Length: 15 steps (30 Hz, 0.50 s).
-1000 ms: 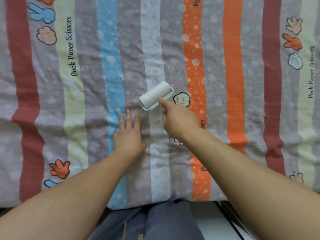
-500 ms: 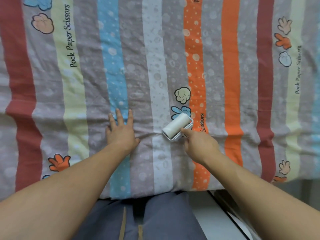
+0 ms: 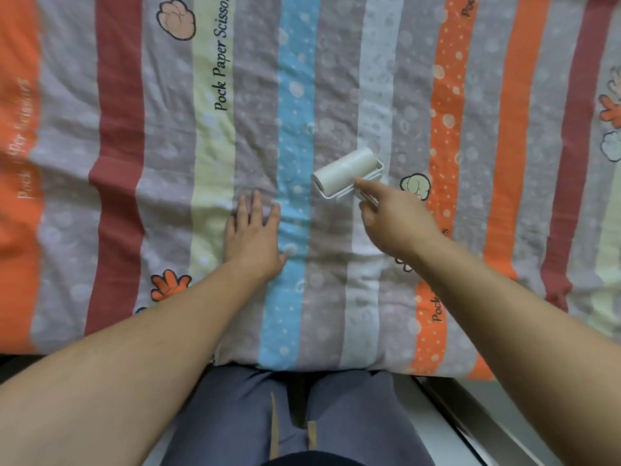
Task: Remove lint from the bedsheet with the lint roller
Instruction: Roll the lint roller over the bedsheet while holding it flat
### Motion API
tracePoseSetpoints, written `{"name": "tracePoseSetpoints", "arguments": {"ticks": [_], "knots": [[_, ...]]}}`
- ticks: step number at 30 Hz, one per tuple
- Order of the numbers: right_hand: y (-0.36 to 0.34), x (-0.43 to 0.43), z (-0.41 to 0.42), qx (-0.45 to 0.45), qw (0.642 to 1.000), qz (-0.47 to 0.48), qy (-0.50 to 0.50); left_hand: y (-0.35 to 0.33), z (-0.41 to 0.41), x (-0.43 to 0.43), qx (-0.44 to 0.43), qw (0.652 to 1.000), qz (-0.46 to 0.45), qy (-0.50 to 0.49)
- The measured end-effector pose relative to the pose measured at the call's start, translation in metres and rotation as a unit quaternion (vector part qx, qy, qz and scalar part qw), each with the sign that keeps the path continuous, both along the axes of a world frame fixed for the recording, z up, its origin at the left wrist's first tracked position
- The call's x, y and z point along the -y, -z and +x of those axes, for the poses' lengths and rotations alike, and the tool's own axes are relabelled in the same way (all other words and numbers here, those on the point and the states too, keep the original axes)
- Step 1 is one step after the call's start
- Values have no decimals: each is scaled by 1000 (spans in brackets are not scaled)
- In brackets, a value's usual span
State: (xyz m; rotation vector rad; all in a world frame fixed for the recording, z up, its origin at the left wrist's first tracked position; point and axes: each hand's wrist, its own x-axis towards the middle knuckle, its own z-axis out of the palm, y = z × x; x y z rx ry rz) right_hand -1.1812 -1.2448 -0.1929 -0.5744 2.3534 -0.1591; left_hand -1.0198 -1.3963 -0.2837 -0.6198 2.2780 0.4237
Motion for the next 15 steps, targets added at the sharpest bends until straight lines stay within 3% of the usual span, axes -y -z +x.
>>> {"name": "tracePoseSetpoints", "arguments": {"ticks": [5, 15], "knots": [[50, 35, 13, 18, 999, 32, -28, 11, 5, 15, 2, 1000, 10, 4], [27, -74, 59, 35, 985, 169, -28, 11, -3, 5, 52, 998, 29, 19]]}}
